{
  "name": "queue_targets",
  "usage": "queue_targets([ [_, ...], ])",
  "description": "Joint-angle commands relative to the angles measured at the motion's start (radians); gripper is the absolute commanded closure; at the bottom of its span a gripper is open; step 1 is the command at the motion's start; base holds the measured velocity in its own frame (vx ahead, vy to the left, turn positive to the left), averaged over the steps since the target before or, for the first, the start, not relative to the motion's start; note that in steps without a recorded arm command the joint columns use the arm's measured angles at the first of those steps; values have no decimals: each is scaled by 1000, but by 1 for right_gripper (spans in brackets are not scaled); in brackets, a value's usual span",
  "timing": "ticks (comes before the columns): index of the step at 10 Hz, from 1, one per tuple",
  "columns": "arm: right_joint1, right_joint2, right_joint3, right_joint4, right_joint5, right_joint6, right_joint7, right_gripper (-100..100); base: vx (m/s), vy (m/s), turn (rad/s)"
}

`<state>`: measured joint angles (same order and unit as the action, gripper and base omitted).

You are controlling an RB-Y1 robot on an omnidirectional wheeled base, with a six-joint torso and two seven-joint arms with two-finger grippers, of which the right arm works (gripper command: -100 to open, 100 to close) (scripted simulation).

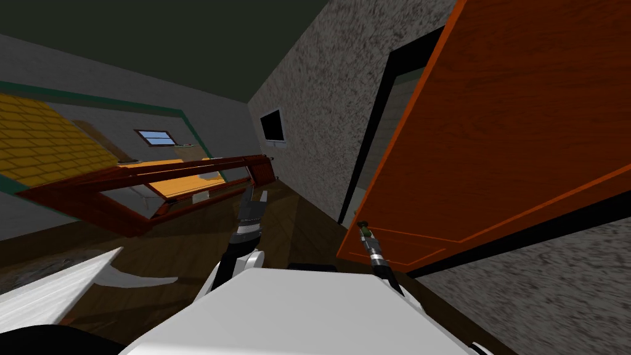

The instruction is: Pull the door open

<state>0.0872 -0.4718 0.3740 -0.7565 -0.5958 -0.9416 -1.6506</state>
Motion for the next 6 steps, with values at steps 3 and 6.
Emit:
queue_targets([
  [3, 27, -36, 40, -1, 18, -50, -43, 100, -203, -55, 135],
  [6, 49, -67, 73, -2, 34, -92, -79, 100, -221, -48, 106],
])
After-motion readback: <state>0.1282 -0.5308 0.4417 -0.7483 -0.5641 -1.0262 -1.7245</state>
